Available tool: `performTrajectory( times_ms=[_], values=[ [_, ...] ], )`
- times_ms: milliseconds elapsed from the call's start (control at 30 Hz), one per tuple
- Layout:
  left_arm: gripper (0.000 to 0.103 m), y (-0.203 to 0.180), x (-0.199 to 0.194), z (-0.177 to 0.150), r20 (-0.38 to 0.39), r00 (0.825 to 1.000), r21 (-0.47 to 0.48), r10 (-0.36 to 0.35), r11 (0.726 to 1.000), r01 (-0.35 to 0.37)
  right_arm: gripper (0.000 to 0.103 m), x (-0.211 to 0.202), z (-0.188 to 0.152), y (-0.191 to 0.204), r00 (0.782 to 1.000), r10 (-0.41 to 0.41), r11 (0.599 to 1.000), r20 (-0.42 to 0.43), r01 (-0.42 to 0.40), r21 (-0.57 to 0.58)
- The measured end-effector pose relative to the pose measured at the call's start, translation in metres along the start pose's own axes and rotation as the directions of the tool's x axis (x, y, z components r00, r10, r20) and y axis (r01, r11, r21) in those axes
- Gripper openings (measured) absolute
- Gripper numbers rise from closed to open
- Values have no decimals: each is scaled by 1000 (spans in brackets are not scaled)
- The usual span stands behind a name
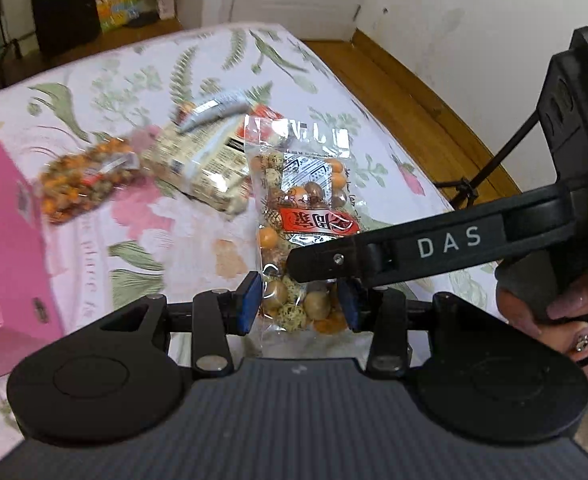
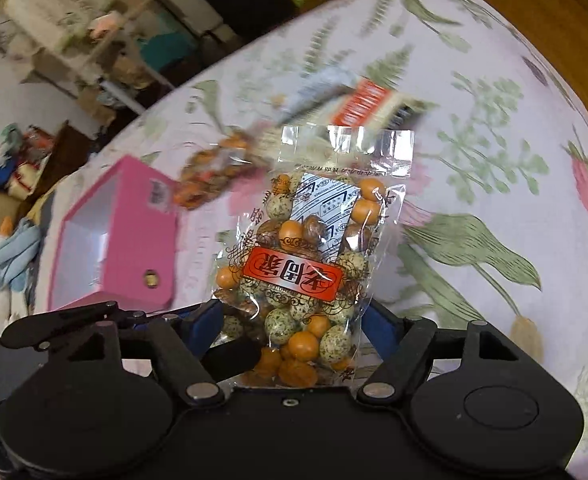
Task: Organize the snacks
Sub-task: 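Carry the peanut bags in both grippers over the pink box, then open both grippers to drop the peanut bags into the box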
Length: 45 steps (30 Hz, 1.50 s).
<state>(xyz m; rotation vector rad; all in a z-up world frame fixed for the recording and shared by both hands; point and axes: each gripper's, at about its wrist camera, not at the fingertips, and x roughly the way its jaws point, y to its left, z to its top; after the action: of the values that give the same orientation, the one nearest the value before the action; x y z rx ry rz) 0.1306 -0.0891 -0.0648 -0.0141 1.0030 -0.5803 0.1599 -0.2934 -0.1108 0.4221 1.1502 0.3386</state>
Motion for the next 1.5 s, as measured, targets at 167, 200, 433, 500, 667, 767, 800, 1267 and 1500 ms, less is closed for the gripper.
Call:
performTrajectory(
  times_ms=[167,200,433,500,667,767,800,1267,1500],
  values=[
    [39,17,-38,-6,48,998,-19,36,999,-36,76,-5,5,39,1000,25,996,-3,-26,-85],
    [39,21,-46,-8,54,998,-19,45,999,-44,75,-5,7,47,999,36,994,-9,-36,-99],
    [39,59,-90,-15,82,992,-46,94,995,-90,68,3,18,98,995,89,978,-52,-97,-183],
    [39,75,-98,-17,93,989,-71,111,992,-104,65,12,24,116,993,96,970,-69,-109,-219],
    [39,124,-112,-22,134,975,-123,175,980,-159,62,46,45,160,984,136,941,-113,-164,-297],
    [39,162,-115,-23,126,972,-185,199,967,-174,62,67,56,188,978,162,912,-130,-198,-359],
    [39,174,-114,-23,119,972,-207,202,963,-174,62,74,60,197,976,170,902,-136,-209,-377],
    [40,282,-84,-41,17,965,-354,261,904,-238,62,185,83,260,955,144,895,-260,-237,-378],
    [41,296,-68,-45,-17,950,-353,311,887,-296,62,214,75,254,943,158,922,-293,-248,-299]
  ],
)
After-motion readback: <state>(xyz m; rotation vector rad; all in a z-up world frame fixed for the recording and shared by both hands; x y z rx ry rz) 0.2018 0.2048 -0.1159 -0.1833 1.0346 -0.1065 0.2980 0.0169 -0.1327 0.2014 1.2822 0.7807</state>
